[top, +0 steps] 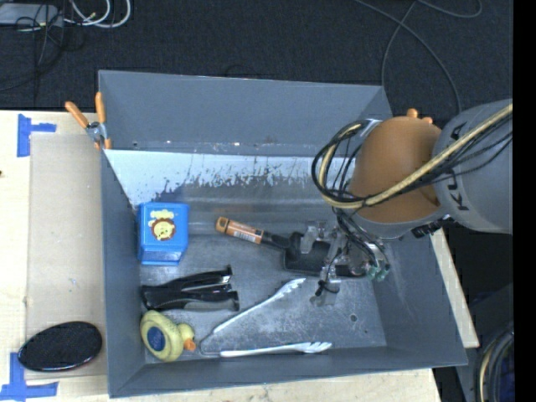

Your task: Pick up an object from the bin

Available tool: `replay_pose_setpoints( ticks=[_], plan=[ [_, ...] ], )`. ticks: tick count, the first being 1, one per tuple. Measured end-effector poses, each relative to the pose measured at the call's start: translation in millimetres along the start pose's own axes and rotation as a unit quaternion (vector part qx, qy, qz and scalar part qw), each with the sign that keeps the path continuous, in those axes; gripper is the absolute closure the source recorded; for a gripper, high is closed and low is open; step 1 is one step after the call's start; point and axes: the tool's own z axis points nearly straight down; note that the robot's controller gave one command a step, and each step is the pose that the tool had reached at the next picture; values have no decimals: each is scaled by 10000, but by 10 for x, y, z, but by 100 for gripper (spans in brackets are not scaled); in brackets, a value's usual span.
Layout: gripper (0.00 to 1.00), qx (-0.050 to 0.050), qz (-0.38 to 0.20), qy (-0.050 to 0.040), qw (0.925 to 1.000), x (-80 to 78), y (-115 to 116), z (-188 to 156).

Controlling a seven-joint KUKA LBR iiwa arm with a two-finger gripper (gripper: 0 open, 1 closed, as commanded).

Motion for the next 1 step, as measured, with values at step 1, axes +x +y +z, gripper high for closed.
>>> replay_pose_setpoints(
  ticks=[1],
  plan=[
    [0, 0, 0, -40, 10000, -18, 0, -40]
  ],
)
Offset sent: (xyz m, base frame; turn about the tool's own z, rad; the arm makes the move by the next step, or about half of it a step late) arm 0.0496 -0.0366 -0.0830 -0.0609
